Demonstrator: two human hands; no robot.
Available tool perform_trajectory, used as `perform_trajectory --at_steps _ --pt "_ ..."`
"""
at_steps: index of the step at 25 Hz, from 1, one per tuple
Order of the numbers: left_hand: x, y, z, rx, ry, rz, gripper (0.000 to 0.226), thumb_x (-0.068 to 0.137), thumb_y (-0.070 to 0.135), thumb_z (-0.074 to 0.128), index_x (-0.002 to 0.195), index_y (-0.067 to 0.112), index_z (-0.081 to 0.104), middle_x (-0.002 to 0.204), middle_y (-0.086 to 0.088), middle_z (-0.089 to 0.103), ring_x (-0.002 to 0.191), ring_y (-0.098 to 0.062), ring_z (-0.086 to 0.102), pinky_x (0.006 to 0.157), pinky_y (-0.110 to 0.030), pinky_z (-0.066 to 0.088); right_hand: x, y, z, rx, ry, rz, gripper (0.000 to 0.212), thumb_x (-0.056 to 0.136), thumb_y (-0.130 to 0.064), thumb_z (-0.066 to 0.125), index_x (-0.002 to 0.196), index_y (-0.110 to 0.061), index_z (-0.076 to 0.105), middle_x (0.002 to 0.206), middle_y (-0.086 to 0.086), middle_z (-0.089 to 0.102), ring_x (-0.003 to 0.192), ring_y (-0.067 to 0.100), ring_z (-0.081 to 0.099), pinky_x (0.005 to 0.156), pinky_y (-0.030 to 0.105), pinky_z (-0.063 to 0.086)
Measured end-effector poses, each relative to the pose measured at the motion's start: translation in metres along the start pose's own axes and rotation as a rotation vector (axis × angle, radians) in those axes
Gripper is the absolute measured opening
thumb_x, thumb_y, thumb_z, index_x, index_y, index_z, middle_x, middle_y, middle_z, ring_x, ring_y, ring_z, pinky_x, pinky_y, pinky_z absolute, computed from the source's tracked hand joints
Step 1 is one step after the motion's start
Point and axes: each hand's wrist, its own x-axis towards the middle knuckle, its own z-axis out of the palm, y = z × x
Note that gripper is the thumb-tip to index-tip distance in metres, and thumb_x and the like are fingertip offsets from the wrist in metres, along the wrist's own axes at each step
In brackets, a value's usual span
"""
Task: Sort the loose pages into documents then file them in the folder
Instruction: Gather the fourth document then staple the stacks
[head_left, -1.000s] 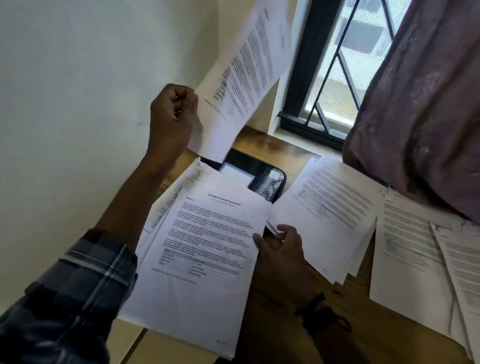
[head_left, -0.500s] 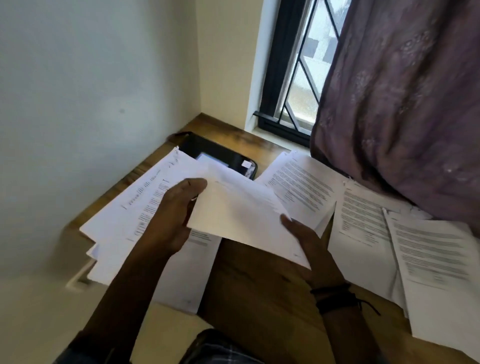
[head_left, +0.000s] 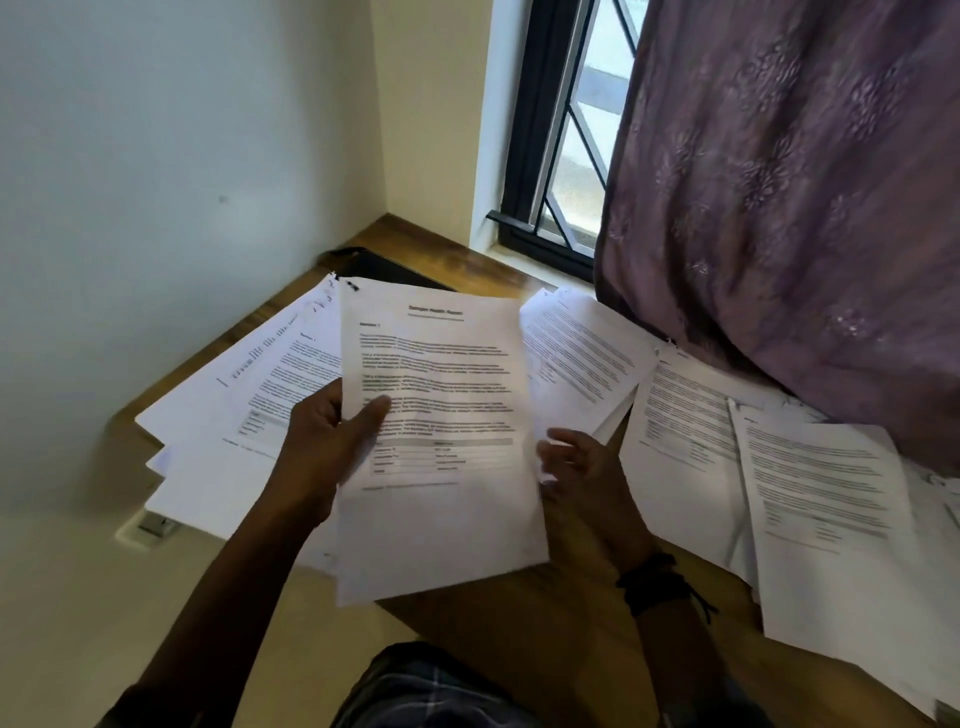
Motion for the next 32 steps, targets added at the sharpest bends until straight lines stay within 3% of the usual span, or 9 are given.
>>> perform_trajectory --at_steps 4,8,10,13,17,20,24,29,32 --pt "-0.004 0.003 -0.005 -0.088 0.17 0.013 0.019 0.093 0.015 0.062 0.112 0.015 0.064 0.1 0.004 0.072 0.086 -0.017 0.071 0.06 -0.019 0.058 0.042 0.023 -0.003 -0.388 0.285 -0.133 0.045 0.093 -0.033 0.062 0.133 -0.015 0.054 0.133 0.008 0.054 0.124 0.022 0.049 0.097 0.03 0.043" --pt "-0.001 0.008 -0.013 -0.135 0.188 -0.015 0.024 0.092 0.017 0.064 0.115 0.012 0.063 0.108 -0.005 0.071 0.093 -0.026 0.071 0.074 -0.036 0.059 0.075 0.038 -0.002 -0.775 0.227 -0.21 0.041 0.098 -0.034 0.051 0.132 -0.012 0.059 0.145 0.018 0.046 0.139 0.033 0.037 0.113 0.051 0.034" --pt "0.001 0.009 -0.012 -0.144 0.191 -0.031 0.021 0.091 0.018 0.064 0.112 0.013 0.064 0.107 -0.005 0.071 0.093 -0.028 0.071 0.078 -0.041 0.058 0.072 0.04 0.002 -0.734 0.184 -0.212 0.035 0.097 -0.034 0.055 0.114 -0.008 0.07 0.136 0.02 0.055 0.132 0.032 0.047 0.11 0.047 0.039" --pt "0.002 0.009 -0.007 -0.114 0.201 -0.024 0.022 0.092 0.02 0.064 0.112 0.013 0.062 0.106 -0.005 0.071 0.092 -0.027 0.069 0.074 -0.036 0.058 0.063 0.04 0.0 -0.663 0.271 -0.237 0.03 0.086 -0.035 0.071 0.076 -0.007 0.072 0.087 0.011 0.071 0.084 0.018 0.065 0.073 0.028 0.049" --pt "-0.002 0.007 -0.003 -0.13 0.198 -0.035 0.027 0.093 0.017 0.062 0.118 0.007 0.06 0.106 -0.006 0.07 0.088 -0.023 0.069 0.06 -0.024 0.06 0.058 0.036 -0.007 -0.642 0.309 -0.089 0.065 0.07 -0.036 0.085 0.122 -0.009 0.058 0.125 0.015 0.046 0.118 0.029 0.043 0.091 0.026 0.035" --pt "-0.007 0.007 -0.001 -0.119 0.211 -0.035 0.024 0.093 0.017 0.063 0.115 0.008 0.061 0.101 -0.002 0.071 0.077 -0.016 0.071 0.053 -0.018 0.056 0.062 0.028 -0.013 -0.49 0.296 0.04 0.09 0.058 -0.029 0.093 0.132 -0.01 0.044 0.129 0.02 0.036 0.12 0.032 0.036 0.096 0.03 0.033" --pt "-0.016 0.012 0.0 -0.152 0.213 -0.024 0.01 0.093 0.013 0.062 0.103 0.012 0.062 0.091 0.0 0.071 0.063 -0.011 0.072 0.05 -0.018 0.054 0.061 0.031 -0.021 -0.406 0.277 -0.055 0.074 0.064 -0.01 0.087 0.128 -0.014 0.051 0.125 0.014 0.044 0.116 0.024 0.045 0.09 0.024 0.035" --pt "-0.028 0.021 0.005 -0.191 0.141 -0.029 0.01 0.092 0.016 0.062 0.1 0.021 0.065 0.092 0.0 0.075 0.079 -0.025 0.073 0.062 -0.032 0.061 0.044 0.029 -0.045 -0.193 0.274 -0.225 0.051 0.078 0.0 0.075 0.126 -0.011 0.062 0.133 0.005 0.058 0.124 0.016 0.051 0.11 0.031 0.039" --pt "-0.037 0.028 0.014 -0.227 0.005 -0.044 0.023 0.089 0.022 0.06 0.112 0.021 0.065 0.105 -0.004 0.075 0.089 -0.03 0.073 0.07 -0.042 0.062 0.021 0.019 -0.066 0.004 0.18 -0.239 0.051 0.082 -0.005 0.074 0.129 -0.019 0.062 0.135 -0.01 0.057 0.124 -0.001 0.049 0.099 0.007 0.04"
